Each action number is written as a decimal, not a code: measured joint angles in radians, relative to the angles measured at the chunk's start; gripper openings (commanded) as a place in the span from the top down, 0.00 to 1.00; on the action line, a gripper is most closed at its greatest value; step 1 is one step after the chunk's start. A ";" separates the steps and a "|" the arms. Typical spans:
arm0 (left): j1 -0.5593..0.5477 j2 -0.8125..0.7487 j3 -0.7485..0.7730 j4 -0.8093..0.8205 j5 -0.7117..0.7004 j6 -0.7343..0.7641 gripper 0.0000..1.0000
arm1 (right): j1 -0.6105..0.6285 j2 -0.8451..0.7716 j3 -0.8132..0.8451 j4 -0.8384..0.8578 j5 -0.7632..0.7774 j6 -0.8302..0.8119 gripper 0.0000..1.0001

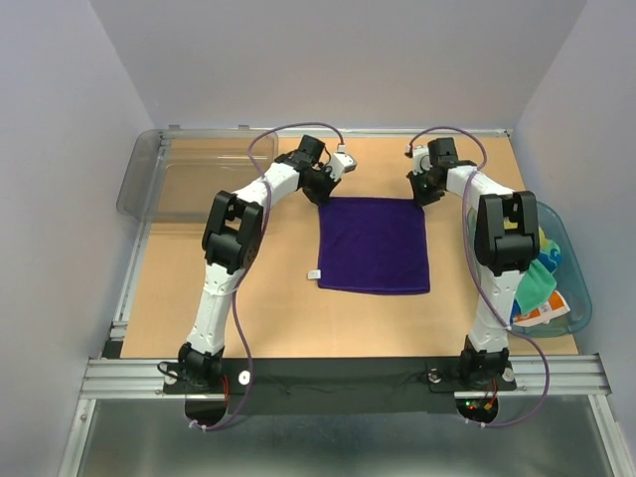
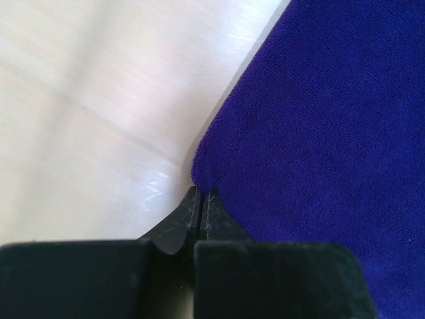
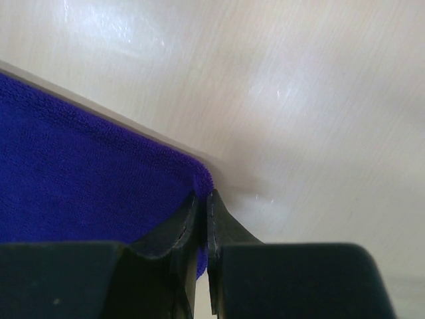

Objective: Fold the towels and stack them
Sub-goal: Fold the towel

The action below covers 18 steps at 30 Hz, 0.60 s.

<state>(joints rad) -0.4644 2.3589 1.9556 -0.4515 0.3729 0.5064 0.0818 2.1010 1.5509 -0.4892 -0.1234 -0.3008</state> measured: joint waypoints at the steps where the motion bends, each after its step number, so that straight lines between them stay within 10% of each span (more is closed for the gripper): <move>1: 0.002 0.000 -0.002 0.007 -0.006 -0.002 1.00 | 0.002 0.004 0.010 0.001 0.000 0.000 0.96; 18: 0.008 -0.285 -0.211 0.161 -0.097 -0.069 1.00 | 0.040 -0.087 0.045 0.026 -0.006 -0.011 0.93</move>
<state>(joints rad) -0.4561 2.0739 1.7443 -0.2905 0.2756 0.4370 0.1215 2.0136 1.5955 -0.4637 -0.1299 -0.3119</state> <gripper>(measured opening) 0.036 0.108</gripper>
